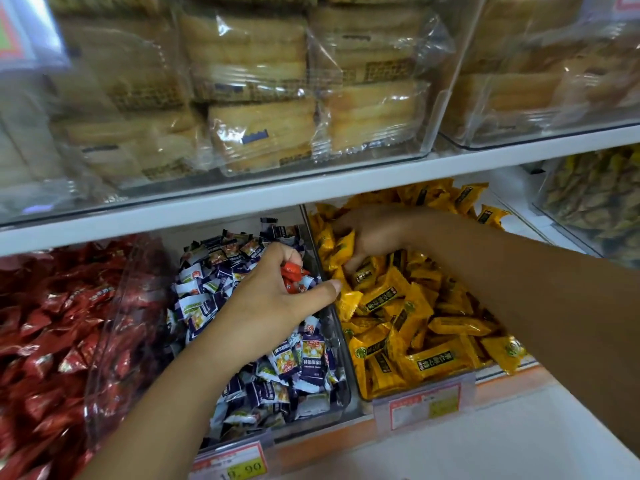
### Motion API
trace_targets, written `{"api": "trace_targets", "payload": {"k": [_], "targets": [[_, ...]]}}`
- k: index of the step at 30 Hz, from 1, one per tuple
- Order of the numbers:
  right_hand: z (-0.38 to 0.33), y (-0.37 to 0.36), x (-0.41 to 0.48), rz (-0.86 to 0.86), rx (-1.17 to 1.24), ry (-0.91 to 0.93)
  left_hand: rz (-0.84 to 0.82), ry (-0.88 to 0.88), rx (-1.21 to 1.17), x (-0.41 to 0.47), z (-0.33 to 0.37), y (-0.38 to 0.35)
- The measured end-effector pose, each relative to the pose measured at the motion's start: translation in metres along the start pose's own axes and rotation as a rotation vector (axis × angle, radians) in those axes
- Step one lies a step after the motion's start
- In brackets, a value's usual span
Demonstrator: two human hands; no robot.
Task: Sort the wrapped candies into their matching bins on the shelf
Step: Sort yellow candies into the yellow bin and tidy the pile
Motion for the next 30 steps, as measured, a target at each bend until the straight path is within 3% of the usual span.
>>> {"api": "trace_targets", "payload": {"k": [5,17,22,25,30], "targets": [[0.004,0.016,-0.034,0.032,0.287,0.025,0.009,-0.012,-0.013,0.001,0.000,-0.002],[0.024,0.030,-0.081,0.150,0.665,0.057,0.040,-0.021,-0.022,-0.004,0.008,-0.004],[0.008,0.039,-0.103,0.179,0.525,0.124,0.055,-0.040,-0.004,-0.004,0.014,-0.003],[0.013,0.051,-0.126,0.319,0.534,0.117,0.068,-0.048,0.034,-0.005,0.016,-0.004],[0.006,0.042,-0.127,0.363,0.046,-0.024,0.082,-0.057,-0.007,-0.006,0.015,-0.007]]}}
Point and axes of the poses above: each hand's wrist, its own x-axis towards the middle knuckle, its own y-axis out of the back of the hand, z = x × y, the point moved 5 cm from there along x, towards the middle knuckle, and after that the axes turned 3 degrees about -y, right-handed, at the moved point
